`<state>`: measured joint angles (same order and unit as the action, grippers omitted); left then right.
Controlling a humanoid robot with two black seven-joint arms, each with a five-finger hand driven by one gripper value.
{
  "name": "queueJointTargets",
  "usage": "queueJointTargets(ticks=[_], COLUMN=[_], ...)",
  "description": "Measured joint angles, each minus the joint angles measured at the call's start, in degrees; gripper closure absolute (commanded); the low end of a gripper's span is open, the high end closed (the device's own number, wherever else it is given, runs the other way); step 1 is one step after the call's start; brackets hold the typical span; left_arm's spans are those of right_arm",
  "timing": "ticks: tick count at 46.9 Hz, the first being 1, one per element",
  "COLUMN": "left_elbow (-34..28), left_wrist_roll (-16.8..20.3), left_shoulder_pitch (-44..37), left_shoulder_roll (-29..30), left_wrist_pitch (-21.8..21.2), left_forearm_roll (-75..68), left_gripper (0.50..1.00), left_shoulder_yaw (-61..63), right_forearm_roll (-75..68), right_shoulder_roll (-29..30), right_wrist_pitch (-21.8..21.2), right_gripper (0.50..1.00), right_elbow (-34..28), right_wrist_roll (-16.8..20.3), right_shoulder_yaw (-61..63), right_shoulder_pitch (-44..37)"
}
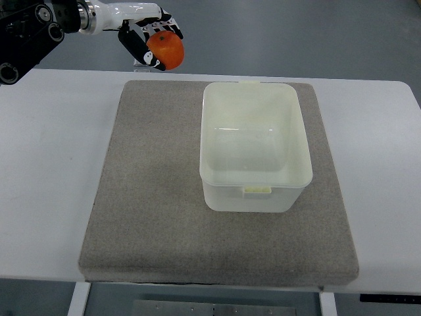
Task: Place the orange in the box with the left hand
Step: 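Carry the orange with the left hand over the white box and lower it inside, then open the left hand to release the orange and lift away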
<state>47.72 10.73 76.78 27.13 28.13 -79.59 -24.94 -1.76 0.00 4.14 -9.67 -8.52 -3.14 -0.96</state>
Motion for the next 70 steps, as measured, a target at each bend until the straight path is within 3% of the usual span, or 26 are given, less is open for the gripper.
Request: queueJointTargets(ticks=[7,16,33,43,46,51,57,59,61,70], left_elbow=[12.0,19.5,19.5,16.6,15.8,14.1,13.3,13.0,12.7,11.8], left_wrist_roll=[-0.3,-1.0,-1.4,-1.4,-1.4,-1.4,-1.5,-1.5,-1.5,-1.5], left_shoulder_pitch=[0.2,2.5,1.9,0.8,0.0,-0.9,-1.5,-1.5,-1.6,-1.6], left_shoulder_roll=[2.4,1.6,-7.5,-9.7,-10.4,-11.5,-12.5,-12.6,-12.8,-12.9], left_wrist_pitch=[0.3,1.5,3.1,3.1,2.7,2.3,2.2,2.2,2.2,2.1], left_forearm_roll=[0.0,-0.8,-7.0,-7.8,-8.3,-9.9,-10.1,-10.1,-10.1,-9.5], left_gripper=[1.000,1.000,1.000,1.000,0.890,0.750,0.707,0.590,0.525,0.506], left_shoulder_yaw=[-0.3,0.1,3.6,4.8,5.0,5.0,4.9,4.9,4.8,4.2], right_forearm_roll=[0.0,0.0,0.0,0.0,0.0,0.0,0.0,0.0,0.0,0.0], right_shoulder_roll=[0.0,0.0,0.0,0.0,0.0,0.0,0.0,0.0,0.0,0.0], right_wrist_pitch=[0.0,0.0,0.0,0.0,0.0,0.0,0.0,0.0,0.0,0.0], right_gripper=[0.574,0.574,0.574,0.574,0.574,0.574,0.574,0.574,0.574,0.574], right_elbow=[0.0,0.0,0.0,0.0,0.0,0.0,0.0,0.0,0.0,0.0], right_wrist_roll=[0.0,0.0,0.0,0.0,0.0,0.0,0.0,0.0,0.0,0.0], right_shoulder_yaw=[0.0,0.0,0.0,0.0,0.0,0.0,0.0,0.0,0.0,0.0], right_shoulder_pitch=[0.0,0.0,0.0,0.0,0.0,0.0,0.0,0.0,0.0,0.0])
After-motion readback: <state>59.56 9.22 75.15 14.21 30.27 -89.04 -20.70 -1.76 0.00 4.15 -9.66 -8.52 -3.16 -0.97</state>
